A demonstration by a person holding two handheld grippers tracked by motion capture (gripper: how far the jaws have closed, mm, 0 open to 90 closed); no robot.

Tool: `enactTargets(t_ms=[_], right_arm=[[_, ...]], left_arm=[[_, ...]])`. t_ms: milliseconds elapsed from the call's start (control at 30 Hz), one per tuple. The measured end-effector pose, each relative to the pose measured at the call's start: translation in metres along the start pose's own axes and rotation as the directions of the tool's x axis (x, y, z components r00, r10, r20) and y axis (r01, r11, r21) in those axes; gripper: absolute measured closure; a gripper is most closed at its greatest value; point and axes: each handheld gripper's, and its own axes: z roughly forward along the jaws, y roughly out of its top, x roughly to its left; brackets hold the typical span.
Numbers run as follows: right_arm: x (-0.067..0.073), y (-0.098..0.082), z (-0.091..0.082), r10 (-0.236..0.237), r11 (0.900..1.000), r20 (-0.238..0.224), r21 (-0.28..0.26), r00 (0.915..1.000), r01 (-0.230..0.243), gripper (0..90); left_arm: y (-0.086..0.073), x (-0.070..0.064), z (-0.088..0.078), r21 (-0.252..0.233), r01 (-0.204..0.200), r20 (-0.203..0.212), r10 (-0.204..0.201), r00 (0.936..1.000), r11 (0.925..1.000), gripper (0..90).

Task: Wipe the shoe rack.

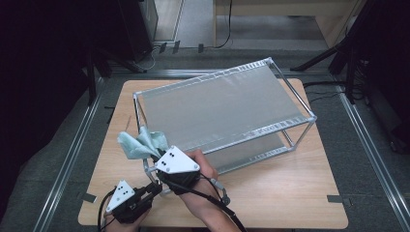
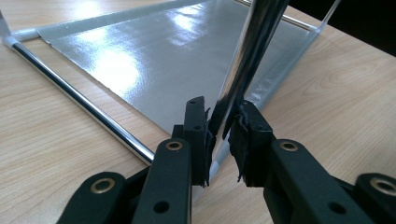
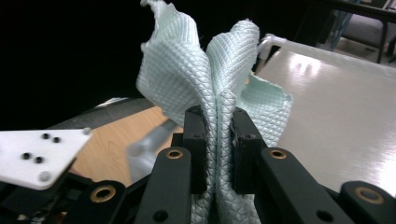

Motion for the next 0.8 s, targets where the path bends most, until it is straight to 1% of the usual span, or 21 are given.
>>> enactTargets(t_ms=[67, 100, 133, 167, 233, 267, 300, 333, 433, 500, 567, 633, 700, 767, 800], right_arm=[[-0.011, -0.001, -0.003, 0.0, 1.0, 0.029, 0.004, 0.9996, -0.001, 80.3], [-0.018, -0.001, -0.006, 0.009, 1.0, 0.05, 0.009, 0.9987, -0.009, 80.3], [-0.028, -0.002, -0.009, 0.017, 1.0, 0.078, 0.013, 0.9968, -0.018, 80.3], [-0.034, -0.003, -0.012, 0.025, 1.0, 0.095, 0.016, 0.9952, -0.027, 80.3], [-0.053, -0.007, -0.02, 0.045, 0.999, 0.144, 0.014, 0.9886, -0.047, 80.3], [-0.062, -0.009, -0.025, 0.056, 0.998, 0.17, 0.016, 0.9839, -0.059, 80.3], [-0.074, -0.013, -0.03, 0.071, 0.997, 0.196, 0.015, 0.978, -0.075, 80.4], [-0.081, -0.015, -0.034, 0.076, 0.997, 0.216, 0.015, 0.9735, -0.082, 80.4], [-0.108, -0.025, -0.05, 0.085, 0.995, 0.298, 0.025, 0.9508, -0.096, 80.5], [-0.125, -0.032, -0.06, 0.077, 0.995, 0.353, 0.038, 0.9323, -0.097, 80.5], [-0.143, -0.037, -0.072, 0.094, 0.992, 0.392, 0.04, 0.915, -0.119, 80.5], [-0.159, -0.041, -0.082, 0.105, 0.99, 0.436, 0.042, 0.8938, -0.137, 80.5], [-0.175, -0.045, -0.092, 0.113, 0.988, 0.468, 0.043, 0.8762, -0.15, 80.5], [-0.191, -0.049, -0.101, 0.126, 0.984, 0.503, 0.043, 0.8548, -0.171, 80.5], [-0.2, -0.051, -0.107, 0.137, 0.982, 0.529, 0.04, 0.8378, -0.186, 81.0]], left_arm=[[0.0, 0.0, 0.0, 0.002, 0.004, 0.002, -0.004, 1.0, 1.0, 76.7], [0.0, 0.0, 0.0, 0.001, 0.003, 0.002, -0.003, 1.0, 1.0, 76.7], [0.0, 0.0, 0.0, 0.0, 0.003, 0.001, -0.003, 1.0, 1.0, 76.7], [0.0, 0.0, 0.0, 0.001, 0.003, 0.002, -0.003, 1.0, 1.0, 76.7], [0.0, 0.0, 0.0, 0.002, 0.004, 0.003, -0.004, 1.0, 1.0, 76.7], [0.0, 0.0, 0.0, 0.004, 0.002, 0.003, -0.002, 1.0, 1.0, 76.7], [0.0, 0.0, 0.0, 0.004, 0.002, 0.003, -0.002, 1.0, 1.0, 76.7], [0.0, 0.0, 0.0, 0.004, 0.001, 0.003, -0.001, 1.0, 1.0, 76.7], [-0.001, 0.001, 0.0, 0.004, 0.0, 0.004, 0.0, 1.0, 1.0, 76.7], [-0.001, 0.001, 0.0, 0.006, -0.002, 0.004, 0.002, 1.0, 1.0, 76.7], [-0.001, 0.001, 0.0, 0.008, -0.003, 0.005, 0.003, 1.0, 1.0, 76.7], [-0.001, 0.001, -0.001, 0.01, -0.005, 0.005, 0.005, 1.0, 0.9999, 76.8], [-0.001, 0.001, -0.001, 0.01, -0.007, 0.005, 0.007, 1.0, 0.9999, 76.8], [-0.001, 0.001, -0.001, 0.011, -0.006, 0.004, 0.006, 1.0, 0.9999, 76.8], [-0.001, 0.001, -0.001, 0.009, -0.003, 0.004, 0.003, 1.0, 1.0, 76.8]])
